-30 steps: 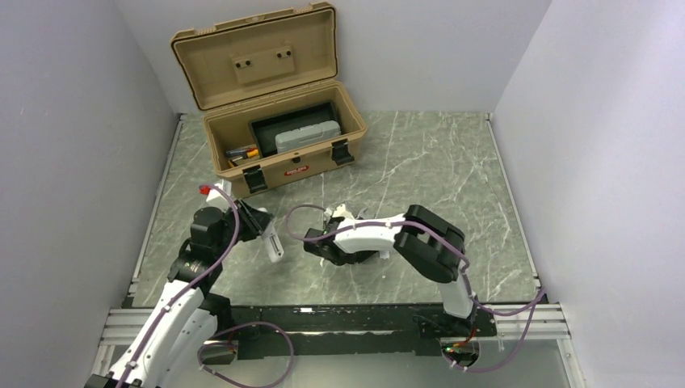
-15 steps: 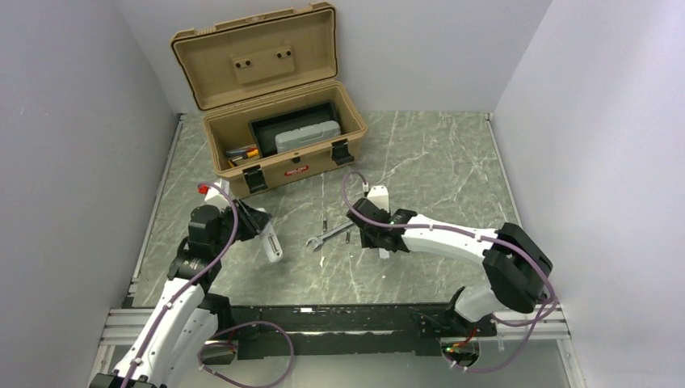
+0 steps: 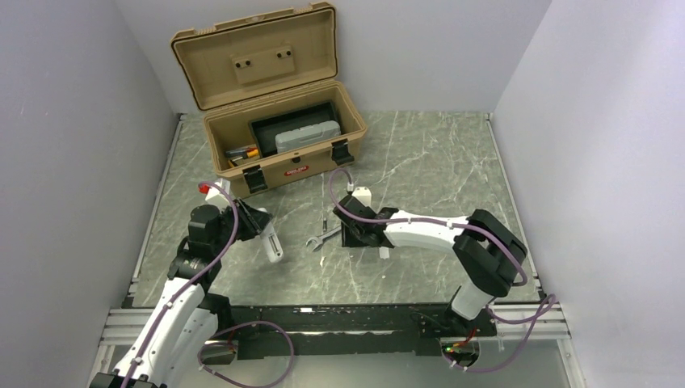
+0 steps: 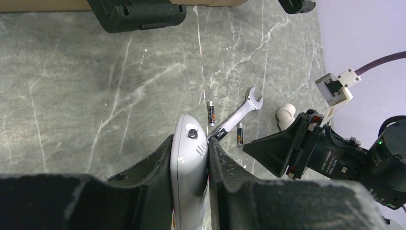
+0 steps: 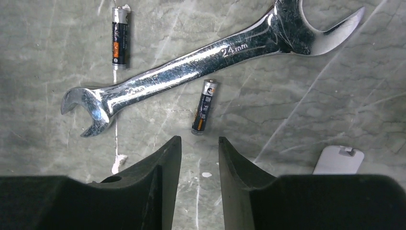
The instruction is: Load the batteries into the remote control
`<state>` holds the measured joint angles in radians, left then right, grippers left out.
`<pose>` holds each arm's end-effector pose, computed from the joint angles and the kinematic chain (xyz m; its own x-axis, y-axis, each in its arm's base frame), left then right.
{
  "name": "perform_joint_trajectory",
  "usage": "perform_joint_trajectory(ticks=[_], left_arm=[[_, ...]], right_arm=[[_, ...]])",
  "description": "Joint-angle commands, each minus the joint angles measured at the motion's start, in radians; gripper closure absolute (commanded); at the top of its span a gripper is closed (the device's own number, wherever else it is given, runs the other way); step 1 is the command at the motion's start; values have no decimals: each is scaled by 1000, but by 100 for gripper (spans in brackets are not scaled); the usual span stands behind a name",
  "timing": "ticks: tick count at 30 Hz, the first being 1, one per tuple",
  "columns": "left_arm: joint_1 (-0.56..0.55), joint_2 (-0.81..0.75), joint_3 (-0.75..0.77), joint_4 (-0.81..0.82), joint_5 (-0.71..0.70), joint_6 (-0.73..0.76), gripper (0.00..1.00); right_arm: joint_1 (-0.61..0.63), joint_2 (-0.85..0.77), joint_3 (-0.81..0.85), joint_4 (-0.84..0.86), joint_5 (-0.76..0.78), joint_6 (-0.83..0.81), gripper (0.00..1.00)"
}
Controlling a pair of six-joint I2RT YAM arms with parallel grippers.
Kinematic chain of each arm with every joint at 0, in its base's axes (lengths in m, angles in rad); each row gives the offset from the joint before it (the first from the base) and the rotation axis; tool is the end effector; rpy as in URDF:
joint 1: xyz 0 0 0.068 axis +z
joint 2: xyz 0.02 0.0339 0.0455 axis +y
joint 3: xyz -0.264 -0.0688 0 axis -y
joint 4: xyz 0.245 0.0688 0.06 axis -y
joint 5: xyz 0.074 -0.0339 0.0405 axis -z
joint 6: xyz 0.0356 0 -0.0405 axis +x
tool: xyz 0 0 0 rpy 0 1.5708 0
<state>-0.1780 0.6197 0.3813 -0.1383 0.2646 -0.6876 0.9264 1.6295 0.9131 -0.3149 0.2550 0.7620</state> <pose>0.1539 -0.0372 0.2274 -0.5402 -0.5253 -0.6575 0.0872 0.7422 -0.6645 0.1966 0.2467 0.1684 -0.8532 -0.0234 -0.5210 -0.1475 0.9690 0.1981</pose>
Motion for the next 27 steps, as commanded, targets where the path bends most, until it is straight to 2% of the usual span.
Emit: perform_joint_trajectory(ticks=[1,15,27], left_arm=[[5,-4,12,52,17,23,100],[8,2,12,64,24,26,100],[9,6,13,63,24,26,100]], right_arm=[[1,20,59,33,2,36,63],[3,122,167,-125,116,39,67],[1,171,170,-88,73,17,71]])
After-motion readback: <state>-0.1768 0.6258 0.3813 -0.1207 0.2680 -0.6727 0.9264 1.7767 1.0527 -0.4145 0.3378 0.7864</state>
